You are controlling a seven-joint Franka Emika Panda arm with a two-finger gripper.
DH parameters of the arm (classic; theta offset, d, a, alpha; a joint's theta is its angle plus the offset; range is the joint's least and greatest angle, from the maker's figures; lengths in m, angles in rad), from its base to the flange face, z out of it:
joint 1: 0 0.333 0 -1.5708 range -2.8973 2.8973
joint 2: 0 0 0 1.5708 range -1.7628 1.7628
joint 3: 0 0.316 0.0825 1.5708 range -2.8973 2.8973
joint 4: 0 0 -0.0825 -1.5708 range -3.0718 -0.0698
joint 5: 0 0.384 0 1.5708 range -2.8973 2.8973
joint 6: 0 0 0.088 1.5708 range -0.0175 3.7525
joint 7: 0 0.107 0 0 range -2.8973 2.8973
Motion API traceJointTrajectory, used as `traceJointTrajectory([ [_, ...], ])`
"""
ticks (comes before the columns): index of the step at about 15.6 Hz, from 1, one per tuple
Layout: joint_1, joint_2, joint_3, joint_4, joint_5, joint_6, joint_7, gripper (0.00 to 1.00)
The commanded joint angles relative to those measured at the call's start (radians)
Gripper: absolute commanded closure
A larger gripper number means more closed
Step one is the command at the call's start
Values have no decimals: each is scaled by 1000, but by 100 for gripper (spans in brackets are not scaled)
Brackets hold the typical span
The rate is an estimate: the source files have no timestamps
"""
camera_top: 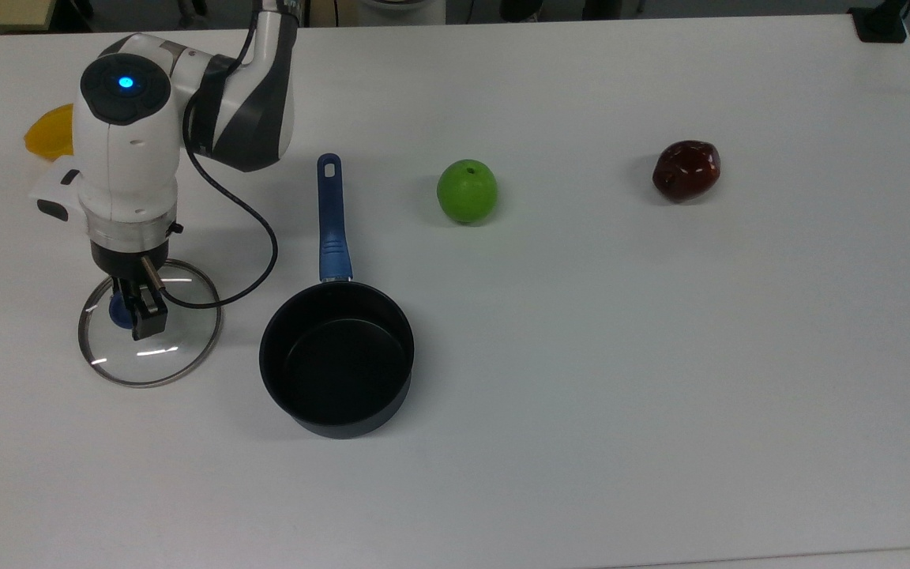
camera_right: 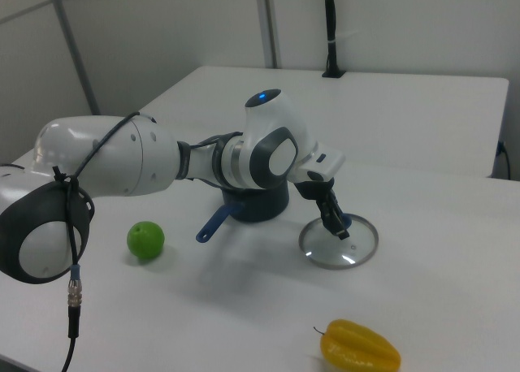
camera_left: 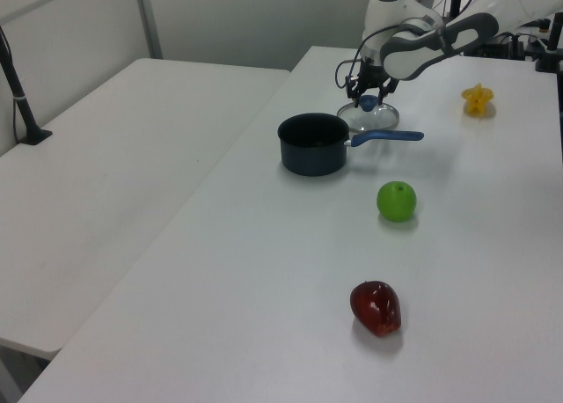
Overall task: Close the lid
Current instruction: 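Close the gripper on the blue knob and lift the lid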
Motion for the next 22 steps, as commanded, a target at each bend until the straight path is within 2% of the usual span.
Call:
traceJointTrajectory([
  [1, 5, -13, -2, 3, -23, 20, 19, 37],
  [7, 3, -39, -9, -4, -16, 14, -14, 54],
  [12, 0, -74, -9, -1, -5, 5, -20, 55],
  [14, -3, -95, -10, 1, 29, 1, -20, 55],
  [19, 0, -158, -12, 16, 110, -141, -69, 56],
  [22, 12, -166, -1, 77, 126, -251, -70, 56],
])
